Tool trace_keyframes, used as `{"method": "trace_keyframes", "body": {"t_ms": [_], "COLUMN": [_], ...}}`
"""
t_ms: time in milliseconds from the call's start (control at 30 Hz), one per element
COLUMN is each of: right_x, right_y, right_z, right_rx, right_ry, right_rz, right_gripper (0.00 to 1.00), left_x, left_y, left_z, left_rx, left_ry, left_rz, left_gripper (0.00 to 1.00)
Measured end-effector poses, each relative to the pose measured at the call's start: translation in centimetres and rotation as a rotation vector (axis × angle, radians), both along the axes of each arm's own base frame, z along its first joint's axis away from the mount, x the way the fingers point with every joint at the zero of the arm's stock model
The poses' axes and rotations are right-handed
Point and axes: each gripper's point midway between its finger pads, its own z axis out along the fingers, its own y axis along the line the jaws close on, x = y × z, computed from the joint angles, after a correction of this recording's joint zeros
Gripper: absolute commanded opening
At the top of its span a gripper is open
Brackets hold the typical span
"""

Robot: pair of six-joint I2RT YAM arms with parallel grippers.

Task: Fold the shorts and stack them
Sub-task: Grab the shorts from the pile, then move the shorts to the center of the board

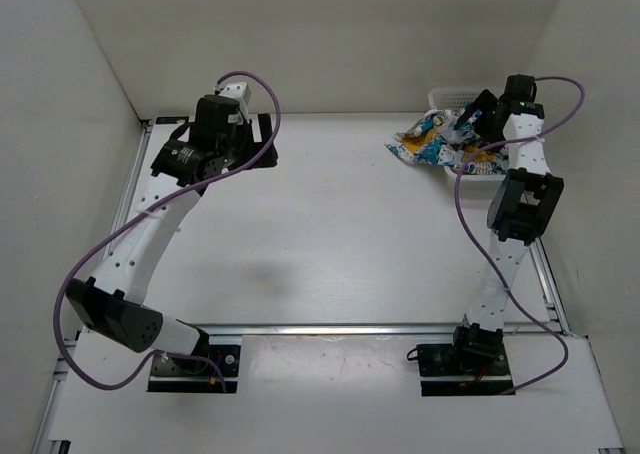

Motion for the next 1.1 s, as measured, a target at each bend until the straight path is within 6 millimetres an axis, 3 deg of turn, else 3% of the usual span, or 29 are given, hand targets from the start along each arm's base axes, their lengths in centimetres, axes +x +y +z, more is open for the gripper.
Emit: {"method": "trace_keyframes", "body": {"t_ms": [33, 133, 167, 233, 300, 433, 500, 600, 700, 767, 833, 900, 933, 967, 1000, 1033, 1100], "right_x": [0.7, 2.4, 2.8, 3.1, 3.3, 2.5, 1.2, -0.9, -4.3, -8.2, -12.2, -17.1, -19.2, -21.3, -23.1, -24.2, -26.1], "right_y": [0.0, 0.6, 0.9, 1.2, 1.5, 1.7, 2.3, 3.5, 7.9, 13.7, 19.8, 26.6, 29.3, 32.2, 35.0, 36.6, 39.2], "right_z": [-1.5, -4.6, -5.3, -5.8, -5.2, -1.0, 2.8, 11.4, 20.7, 26.0, 29.0, 29.7, 29.2, 27.6, 25.5, 23.1, 17.8], "right_rx": [0.022, 0.074, 0.090, 0.109, 0.113, 0.095, 0.085, 0.042, -0.013, -0.029, -0.020, 0.013, 0.029, 0.045, 0.049, 0.037, -0.003], "right_ry": [0.012, 0.023, 0.024, 0.023, 0.011, -0.061, -0.111, -0.265, -0.456, -0.573, -0.653, -0.692, -0.687, -0.654, -0.619, -0.566, -0.444], "right_rz": [0.003, 0.025, 0.033, 0.038, 0.033, 0.026, 0.034, 0.078, 0.179, 0.302, 0.430, 0.591, 0.658, 0.732, 0.801, 0.843, 0.910], "right_gripper": [1.00, 0.67, 0.29, 0.00, 0.00, 0.00, 0.00, 0.00, 0.00, 0.00, 0.00, 0.05, 0.43, 0.59, 0.66, 0.78, 0.89], "left_x": [0.2, 1.0, 1.2, 1.5, 1.6, 1.5, 1.4, 1.1, 0.8, 0.6, 0.4, 0.2, 0.1, -0.1, -0.3, -0.4, -0.9], "left_y": [-0.1, -0.7, -1.0, -1.3, -1.6, -1.9, -2.1, -2.5, -2.3, -1.6, -0.1, 2.1, 3.3, 4.4, 5.7, 6.6, 8.2], "left_z": [-0.2, -1.7, -2.2, -3.2, -3.8, -3.7, -3.4, -3.0, -2.4, -2.1, -1.5, -0.6, -0.1, 0.5, 1.1, 1.5, 2.6], "left_rx": [0.003, 0.014, 0.018, 0.025, 0.026, 0.018, 0.009, -0.011, -0.025, -0.038, -0.054, -0.071, -0.082, -0.091, -0.099, -0.105, -0.118], "left_ry": [0.006, 0.041, 0.056, 0.081, 0.098, 0.097, 0.094, 0.093, 0.096, 0.099, 0.100, 0.089, 0.079, 0.070, 0.059, 0.050, 0.025], "left_rz": [-0.001, -0.017, -0.024, -0.034, -0.044, -0.057, -0.067, -0.089, -0.075, -0.049, -0.004, 0.057, 0.093, 0.123, 0.159, 0.181, 0.224], "left_gripper": [1.00, 1.00, 1.00, 1.00, 1.00, 1.00, 1.00, 1.00, 1.00, 1.00, 1.00, 1.00, 1.00, 1.00, 1.00, 1.00, 1.00]}}
